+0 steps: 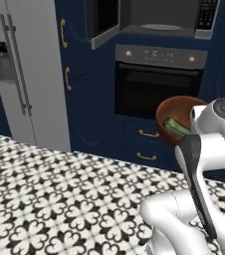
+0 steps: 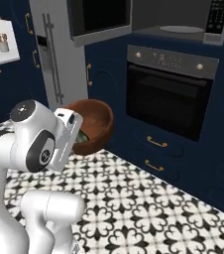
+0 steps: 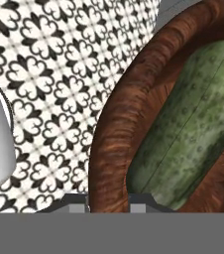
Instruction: Pick the cucumber from the sink and place it in the bowl. Then pick the bowl and place it in the microwave. Then close the microwave door and press the start button.
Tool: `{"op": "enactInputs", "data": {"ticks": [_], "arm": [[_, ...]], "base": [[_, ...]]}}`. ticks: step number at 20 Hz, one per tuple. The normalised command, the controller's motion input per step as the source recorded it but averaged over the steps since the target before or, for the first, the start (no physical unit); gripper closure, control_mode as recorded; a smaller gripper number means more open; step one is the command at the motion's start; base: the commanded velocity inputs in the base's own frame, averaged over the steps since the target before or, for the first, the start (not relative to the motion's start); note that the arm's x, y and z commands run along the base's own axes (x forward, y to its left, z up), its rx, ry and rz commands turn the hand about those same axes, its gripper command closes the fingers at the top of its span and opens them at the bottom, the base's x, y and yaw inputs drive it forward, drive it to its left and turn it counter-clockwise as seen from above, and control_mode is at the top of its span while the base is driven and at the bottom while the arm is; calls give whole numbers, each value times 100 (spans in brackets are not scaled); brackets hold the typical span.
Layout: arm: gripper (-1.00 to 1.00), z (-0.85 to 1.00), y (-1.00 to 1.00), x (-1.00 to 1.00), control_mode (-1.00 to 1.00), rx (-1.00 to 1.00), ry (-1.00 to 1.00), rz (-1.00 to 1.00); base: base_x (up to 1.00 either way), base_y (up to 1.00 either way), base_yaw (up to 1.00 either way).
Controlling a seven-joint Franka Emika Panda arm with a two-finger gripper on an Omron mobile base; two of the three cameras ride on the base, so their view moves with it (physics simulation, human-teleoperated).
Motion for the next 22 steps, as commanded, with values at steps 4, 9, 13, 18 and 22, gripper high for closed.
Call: {"op": "enactInputs", "data": {"ticks": [4, 9, 13, 18, 22], "arm": [[100, 0, 0, 0, 100, 0, 0, 0], [100, 0, 0, 0, 100, 0, 0, 0], [100, 0, 0, 0, 100, 0, 0, 0], [100, 0, 0, 0, 100, 0, 0, 0], [100, 0, 0, 0, 100, 0, 0, 0]], "base": [[84, -100, 30], [96, -98, 32], [100, -80, 29], [97, -52, 23], [85, -5, 20]]}}
